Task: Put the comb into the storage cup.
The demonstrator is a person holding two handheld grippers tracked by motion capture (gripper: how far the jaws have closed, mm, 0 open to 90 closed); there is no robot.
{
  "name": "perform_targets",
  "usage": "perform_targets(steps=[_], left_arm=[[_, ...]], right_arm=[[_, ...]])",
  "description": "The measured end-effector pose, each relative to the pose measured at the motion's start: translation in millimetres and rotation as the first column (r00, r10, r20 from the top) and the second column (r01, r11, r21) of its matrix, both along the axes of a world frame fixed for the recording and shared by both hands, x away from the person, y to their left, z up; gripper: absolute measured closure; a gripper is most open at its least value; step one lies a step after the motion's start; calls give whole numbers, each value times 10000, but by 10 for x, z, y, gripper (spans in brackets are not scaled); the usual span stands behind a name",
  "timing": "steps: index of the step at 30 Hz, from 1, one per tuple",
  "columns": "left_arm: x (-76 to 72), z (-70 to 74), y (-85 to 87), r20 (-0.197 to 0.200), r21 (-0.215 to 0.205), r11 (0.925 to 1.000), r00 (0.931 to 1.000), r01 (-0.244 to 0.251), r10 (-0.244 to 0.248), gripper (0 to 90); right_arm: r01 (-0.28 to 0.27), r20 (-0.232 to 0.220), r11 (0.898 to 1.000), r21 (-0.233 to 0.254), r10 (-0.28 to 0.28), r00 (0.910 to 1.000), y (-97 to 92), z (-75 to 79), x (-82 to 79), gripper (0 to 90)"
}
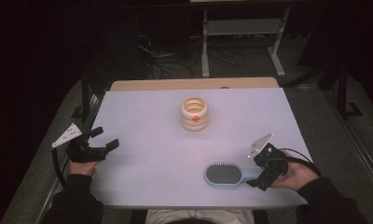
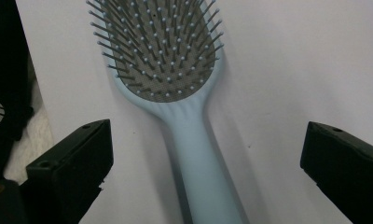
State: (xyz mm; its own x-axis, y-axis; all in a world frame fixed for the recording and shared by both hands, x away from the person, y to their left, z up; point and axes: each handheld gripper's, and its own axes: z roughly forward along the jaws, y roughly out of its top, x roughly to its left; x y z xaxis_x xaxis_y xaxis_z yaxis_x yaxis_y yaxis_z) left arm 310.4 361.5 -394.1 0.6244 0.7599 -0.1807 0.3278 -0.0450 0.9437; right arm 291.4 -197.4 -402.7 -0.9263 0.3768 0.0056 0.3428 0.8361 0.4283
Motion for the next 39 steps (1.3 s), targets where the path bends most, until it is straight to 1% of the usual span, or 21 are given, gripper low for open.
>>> perform_targets(steps=[4, 6, 12, 16, 24, 27, 29, 32, 36, 39], left_arm=[[-1, 0, -1, 3, 10, 10000, 10000, 4, -4, 0], [-1, 0, -1, 13, 8, 10000, 10000, -1, 1, 0], [-2, 0, -6, 19, 29, 10000, 10000, -8, 8, 0], [-2, 0, -6, 22, 31, 10000, 10000, -9, 9, 0], [-7, 5, -3, 102, 30, 10000, 9999, -43, 43, 0], [-7, 4, -7, 95, 21, 10000, 9999, -42, 41, 0], [-6, 3, -6, 90, 36, 10000, 10000, -37, 37, 0], [-6, 4, -5, 90, 29, 10000, 10000, -40, 39, 0], [-6, 3, -8, 78, 36, 10000, 10000, -36, 36, 0], [-6, 3, -6, 66, 41, 10000, 10000, -34, 34, 0]], right_arm=[[-130, -117, 9996, -243, 127, 9999, 37, -39, 16, 30], [-174, -194, 9995, -268, 169, 9997, 50, -56, 21, 42], [-402, -132, 9987, -303, 398, 9991, 78, -76, 21, 67], [-624, -283, 9973, -382, 613, 9977, 99, -105, 25, 118], [-831, -472, 9950, -563, 804, 9956, 144, -156, 42, 156], [-909, -495, 9939, -623, 879, 9949, 153, -165, 48, 181], [-913, -595, 9933, -703, 872, 9944, 155, -173, 52, 207], [-941, -610, 9922, -814, 893, 9941, 154, -189, 63, 228], [-967, -600, 9917, -845, 918, 9940, 150, -193, 67, 273], [-1013, -655, 9906, -917, 956, 9933, 152, -197, 66, 325]])
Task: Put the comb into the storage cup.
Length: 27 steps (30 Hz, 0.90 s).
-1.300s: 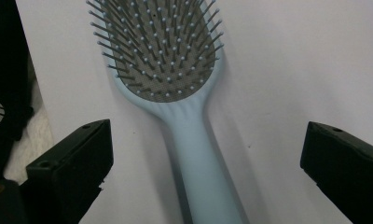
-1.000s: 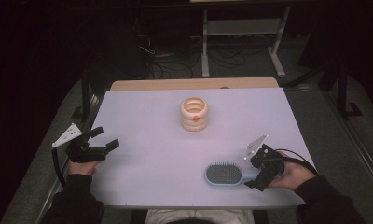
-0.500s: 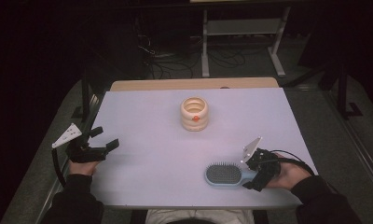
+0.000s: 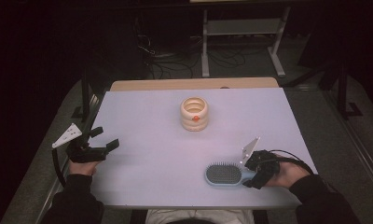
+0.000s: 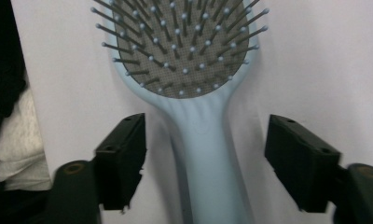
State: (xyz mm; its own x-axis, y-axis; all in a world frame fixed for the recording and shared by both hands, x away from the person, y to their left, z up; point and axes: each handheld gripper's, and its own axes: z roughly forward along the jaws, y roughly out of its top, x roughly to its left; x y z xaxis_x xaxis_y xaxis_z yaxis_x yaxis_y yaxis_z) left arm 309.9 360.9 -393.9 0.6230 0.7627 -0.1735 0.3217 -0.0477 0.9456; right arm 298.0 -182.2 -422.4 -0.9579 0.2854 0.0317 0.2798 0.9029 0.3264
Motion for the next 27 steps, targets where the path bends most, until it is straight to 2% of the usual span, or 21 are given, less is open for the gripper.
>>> perform_targets(steps=[7, 15, 27], left_arm=[[3, -2, -2, -35, -6, 10000, 10000, 14, -14, 0], [3, -5, -5, -48, -9, 10000, 10000, 16, -16, 0], [4, -6, -4, -54, 20, 10000, 10000, 36, -36, 0]], right_arm=[[69, 69, 9999, -89, -68, 10000, -1, 1, 11, 451], [-6, 52, 9999, -149, 7, 10000, 10, 3, 8, 518], [-468, 108, 9989, -77, 469, 9988, 18, 7, -24, 637]])
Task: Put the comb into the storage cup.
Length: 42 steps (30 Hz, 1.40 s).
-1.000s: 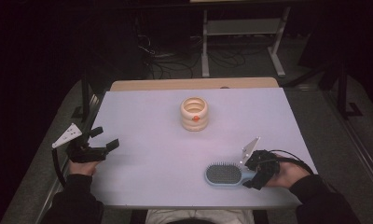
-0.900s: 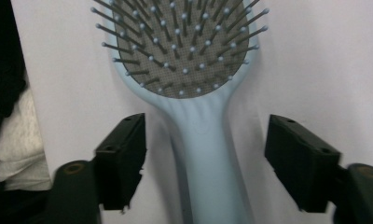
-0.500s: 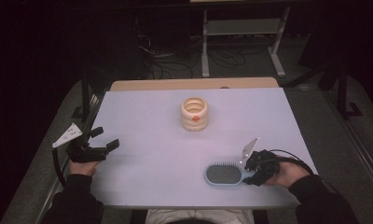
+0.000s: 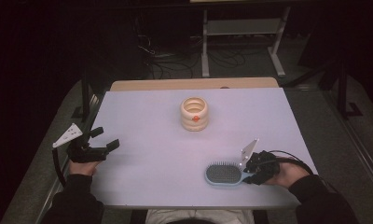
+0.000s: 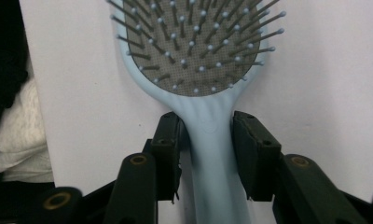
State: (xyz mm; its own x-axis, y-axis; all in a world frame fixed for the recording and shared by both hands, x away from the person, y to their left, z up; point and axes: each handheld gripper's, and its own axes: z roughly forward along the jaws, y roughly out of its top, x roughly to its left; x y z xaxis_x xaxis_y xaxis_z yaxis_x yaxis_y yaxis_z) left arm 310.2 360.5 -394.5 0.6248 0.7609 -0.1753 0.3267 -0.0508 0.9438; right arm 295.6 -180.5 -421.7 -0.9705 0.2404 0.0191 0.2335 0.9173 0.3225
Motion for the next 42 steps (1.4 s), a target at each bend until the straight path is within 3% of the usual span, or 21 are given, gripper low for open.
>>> perform_targets(steps=[7, 14, 42], left_arm=[[1, -1, 2, -8, -8, 10000, 10000, -1, 1, 0], [4, -3, 4, -49, -33, 10000, 10000, 19, -19, 0], [5, -7, 1, -68, -13, 10000, 10000, 33, -33, 0]], right_arm=[[-252, -66, 9996, 136, 253, 9997, -12, -2, -3, 680], [58, -247, 9992, 385, -48, 9997, -40, -8, 6, 682], [289, 405, 9948, 974, -330, 9986, -74, 190, 30, 681]])
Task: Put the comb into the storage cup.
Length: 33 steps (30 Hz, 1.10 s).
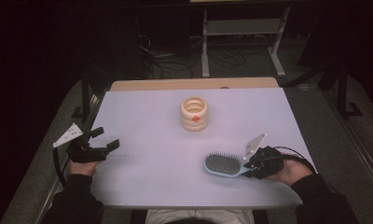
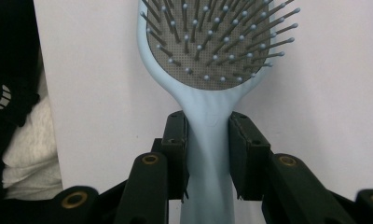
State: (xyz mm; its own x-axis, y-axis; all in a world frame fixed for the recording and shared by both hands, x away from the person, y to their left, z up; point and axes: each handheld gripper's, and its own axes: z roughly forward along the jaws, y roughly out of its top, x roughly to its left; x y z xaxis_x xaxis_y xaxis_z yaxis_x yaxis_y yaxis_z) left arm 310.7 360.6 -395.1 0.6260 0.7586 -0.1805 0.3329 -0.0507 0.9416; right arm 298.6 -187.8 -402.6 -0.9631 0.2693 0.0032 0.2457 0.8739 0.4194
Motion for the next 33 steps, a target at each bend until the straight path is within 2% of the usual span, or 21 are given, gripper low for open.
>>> perform_targets(steps=[15, 25, 33], left_arm=[[1, 0, -1, 1, -2, 10000, 10000, 7, -7, 0], [0, 1, 0, 20, -26, 10000, 10000, 8, -7, 0], [3, -1, -2, 2, -25, 10000, 10000, 24, -24, 0]], right_arm=[[-309, 275, 9995, 113, 306, 9992, 217, 150, 98, 681], [-562, 630, 9977, 378, 537, 9966, 373, 341, 182, 681], [-540, 632, 9972, 524, 507, 9967, 423, 388, 255, 681]])
